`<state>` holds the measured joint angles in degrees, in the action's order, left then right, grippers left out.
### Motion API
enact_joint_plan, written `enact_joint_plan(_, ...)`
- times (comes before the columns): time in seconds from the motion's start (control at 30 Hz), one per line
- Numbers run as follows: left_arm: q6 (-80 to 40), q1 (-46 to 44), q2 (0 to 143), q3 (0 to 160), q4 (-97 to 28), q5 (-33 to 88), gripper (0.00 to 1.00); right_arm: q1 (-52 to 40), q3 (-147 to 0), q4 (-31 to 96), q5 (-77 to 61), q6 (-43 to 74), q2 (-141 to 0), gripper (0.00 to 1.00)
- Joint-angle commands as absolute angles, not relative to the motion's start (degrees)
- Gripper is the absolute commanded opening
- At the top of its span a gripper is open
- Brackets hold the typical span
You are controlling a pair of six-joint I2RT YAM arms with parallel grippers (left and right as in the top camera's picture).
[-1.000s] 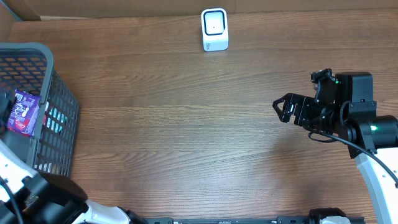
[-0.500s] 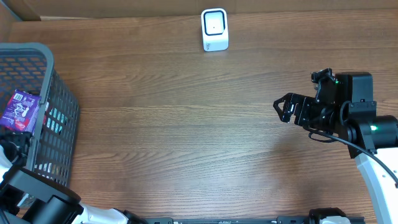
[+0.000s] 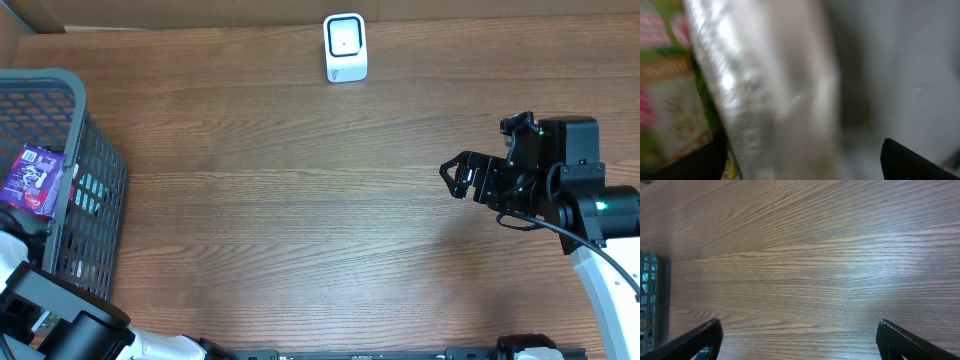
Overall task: Scan the item barcode
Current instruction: 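Reach into the basket and grasp the white cosmetic tube with left gripper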
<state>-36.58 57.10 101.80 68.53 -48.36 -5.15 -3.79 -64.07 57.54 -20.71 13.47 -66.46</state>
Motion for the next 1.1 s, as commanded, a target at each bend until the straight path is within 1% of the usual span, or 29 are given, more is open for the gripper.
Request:
enact_joint_plan(0.0,-38.4,57.0,101.9,66.8,-49.5,-5.3,0.91,-3.9,-65.2,57.3,-20.4,13.0,-66.4,0.98)
enact_joint_plan(0.07,-38.4,57.0,101.9,66.8,-50.1,-5.3,0.96,-3.9,-65.2,57.3,-20.4,13.0,-66.6,0.98)
enact_joint_plan(0.13,-38.4,57.0,101.9,66.7,-49.9,-5.4,0.98,-3.9,-65.2,57.3,-20.4,13.0,-66.9,0.98)
enact_joint_plan(0.2,-38.4,57.0,101.9,66.1,-48.6,-5.4,0.97,-3.9,-65.2,57.3,-20.4,13.0,-67.3,0.98)
enact_joint_plan(0.27,-38.4,57.0,101.9,65.1,-46.2,-5.7,0.91,-3.9,-65.2,57.4,-20.4,13.0,-68.1,0.98)
enact_joint_plan(0.3,-38.4,57.0,101.9,64.9,-45.5,-5.8,0.89,-3.9,-65.2,57.4,-20.4,13.0,-68.3,0.98)
enact_joint_plan(0.43,-38.4,57.0,101.9,64.1,-42.7,-6.4,0.90,-3.9,-65.2,57.4,-20.4,13.0,-69.1,0.98)
enact_joint_plan(0.53,-38.4,57.0,101.9,63.0,-40.2,-6.4,0.93,-3.9,-65.2,57.3,-20.4,13.0,-69.2,0.98)
enact_joint_plan(0.63,-38.3,56.9,101.9,61.9,-37.8,-6.1,0.93,-3.9,-65.2,57.3,-20.4,13.0,-69.2,0.98)
enact_joint_plan(0.67,-38.4,56.9,101.9,61.6,-37.4,-6.1,0.90,-3.9,-65.2,57.3,-20.4,13.0,-69.2,0.98)
enact_joint_plan(0.7,-38.4,56.9,101.9,61.5,-37.3,-6.1,0.83,-3.9,-65.2,57.3,-20.4,13.0,-69.2,0.98)
enact_joint_plan(0.73,-38.4,56.9,101.9,61.4,-37.2,-6.1,0.73,-3.9,-65.2,57.3,-20.4,13.0,-69.2,0.98)
enact_joint_plan(0.77,-38.4,56.9,101.9,61.4,-37.1,-6.1,0.61,-3.9,-65.2,57.4,-20.4,13.0,-69.2,0.98)
enact_joint_plan(0.83,-38.4,56.9,101.9,61.4,-37.0,-6.1,0.40,-3.9,-65.2,57.3,-20.4,13.0,-69.2,0.98)
enact_joint_plan(0.93,-38.4,56.9,101.9,61.5,-37.0,-6.1,0.11,-3.9,-65.2,57.3,-20.4,13.0,-69.2,0.98)
enact_joint_plan(0.97,-38.4,56.9,101.9,61.5,-36.9,-6.1,0.04,-3.9,-65.2,57.3,-20.4,13.0,-69.2,0.98)
enact_joint_plan(1.07,-38.3,56.9,101.9,62.4,-35.8,-3.9,0.04,-3.9,-65.2,57.3,-20.4,13.0,-69.2,0.98)
